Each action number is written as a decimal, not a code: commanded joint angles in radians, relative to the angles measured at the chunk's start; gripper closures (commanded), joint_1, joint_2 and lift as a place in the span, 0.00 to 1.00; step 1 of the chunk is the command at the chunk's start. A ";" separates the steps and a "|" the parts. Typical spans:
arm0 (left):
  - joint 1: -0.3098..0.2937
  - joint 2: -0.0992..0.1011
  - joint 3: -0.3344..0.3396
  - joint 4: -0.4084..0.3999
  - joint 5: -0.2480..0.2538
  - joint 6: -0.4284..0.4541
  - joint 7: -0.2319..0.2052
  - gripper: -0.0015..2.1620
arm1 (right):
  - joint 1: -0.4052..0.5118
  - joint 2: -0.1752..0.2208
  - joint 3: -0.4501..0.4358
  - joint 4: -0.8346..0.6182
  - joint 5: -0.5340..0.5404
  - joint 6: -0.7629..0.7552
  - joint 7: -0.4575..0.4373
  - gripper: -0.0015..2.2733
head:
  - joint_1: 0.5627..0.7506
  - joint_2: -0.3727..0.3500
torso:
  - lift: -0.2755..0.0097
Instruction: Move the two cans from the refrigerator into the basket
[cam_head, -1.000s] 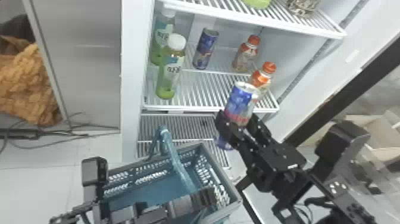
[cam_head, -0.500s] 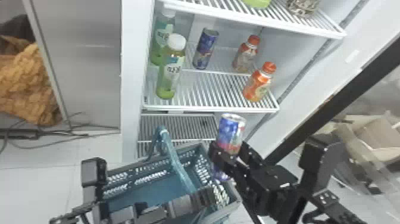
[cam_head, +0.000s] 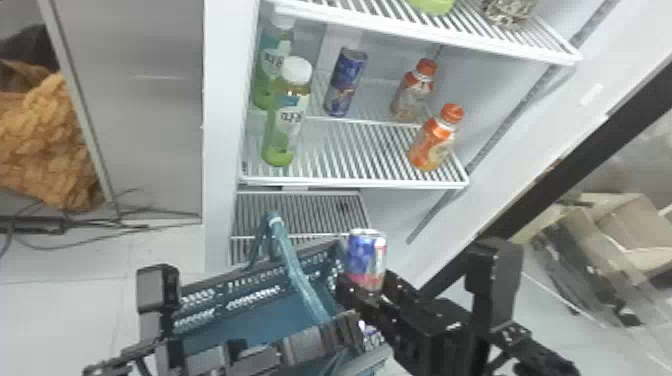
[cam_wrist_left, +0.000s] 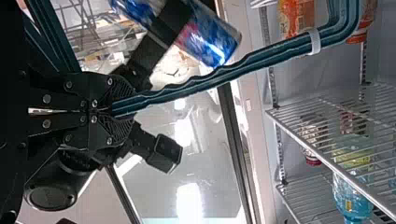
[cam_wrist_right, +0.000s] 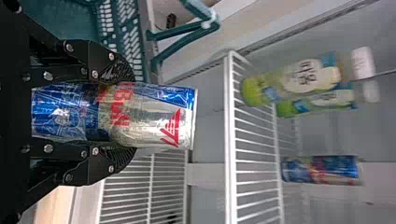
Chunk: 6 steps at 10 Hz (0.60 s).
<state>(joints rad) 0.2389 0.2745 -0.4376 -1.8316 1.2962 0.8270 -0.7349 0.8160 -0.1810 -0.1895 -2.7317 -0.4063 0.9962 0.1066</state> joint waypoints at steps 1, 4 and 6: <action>-0.001 0.000 -0.001 0.002 0.000 0.000 0.000 0.55 | -0.023 0.000 0.012 0.036 -0.002 0.010 0.005 0.43 | 0.70 0.03 | 0.00; -0.001 0.000 -0.001 -0.001 0.000 0.000 -0.003 0.55 | -0.038 -0.003 0.012 0.055 0.009 0.008 0.030 0.28 | 0.70 0.03 | 0.00; -0.001 0.000 -0.001 -0.001 0.000 0.000 -0.003 0.55 | -0.033 -0.003 0.012 0.055 0.015 -0.042 0.035 0.19 | 0.70 0.03 | 0.00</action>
<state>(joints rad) 0.2380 0.2747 -0.4386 -1.8312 1.2958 0.8271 -0.7347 0.7798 -0.1842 -0.1774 -2.6765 -0.3928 0.9737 0.1409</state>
